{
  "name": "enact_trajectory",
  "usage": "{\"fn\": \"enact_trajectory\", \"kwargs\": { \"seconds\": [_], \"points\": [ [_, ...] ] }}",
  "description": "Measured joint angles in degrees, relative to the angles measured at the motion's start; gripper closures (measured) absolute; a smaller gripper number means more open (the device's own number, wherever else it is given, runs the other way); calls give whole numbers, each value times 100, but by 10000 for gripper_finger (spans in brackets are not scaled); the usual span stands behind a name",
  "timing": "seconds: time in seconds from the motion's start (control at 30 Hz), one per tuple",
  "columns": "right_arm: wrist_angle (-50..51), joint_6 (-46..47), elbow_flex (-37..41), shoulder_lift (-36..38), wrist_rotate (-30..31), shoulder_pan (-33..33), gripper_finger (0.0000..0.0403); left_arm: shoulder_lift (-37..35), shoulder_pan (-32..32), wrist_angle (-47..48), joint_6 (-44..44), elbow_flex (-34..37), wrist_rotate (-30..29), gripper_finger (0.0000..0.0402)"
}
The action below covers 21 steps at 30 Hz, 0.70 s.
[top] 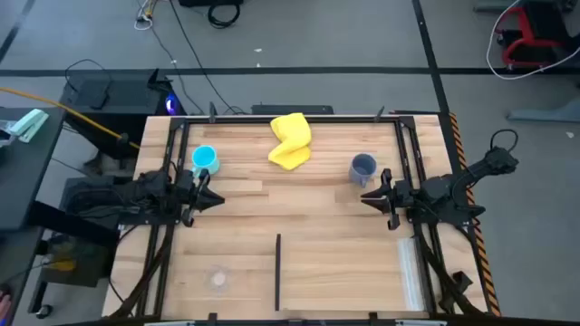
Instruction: Stack small to large cups/mugs on shelf
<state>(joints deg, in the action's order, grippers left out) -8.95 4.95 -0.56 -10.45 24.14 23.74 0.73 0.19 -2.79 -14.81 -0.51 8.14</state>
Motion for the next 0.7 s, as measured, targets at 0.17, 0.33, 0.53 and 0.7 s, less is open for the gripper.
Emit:
{"fn": "enact_trajectory", "kwargs": {
  "seconds": [0.17,0.33,0.53,0.7],
  "points": [
    [0,0,-1,-1,0,1,334,0,1,0,0,0,-2,375],
    [0,0,0,1,0,1,334,0,1,0,0,0,-1,373],
    [0,0,0,1,0,0,334,0,2,0,0,2,0,366],
    [0,0,0,1,0,-1,334,0,0,0,0,1,-2,371]
  ]
}}
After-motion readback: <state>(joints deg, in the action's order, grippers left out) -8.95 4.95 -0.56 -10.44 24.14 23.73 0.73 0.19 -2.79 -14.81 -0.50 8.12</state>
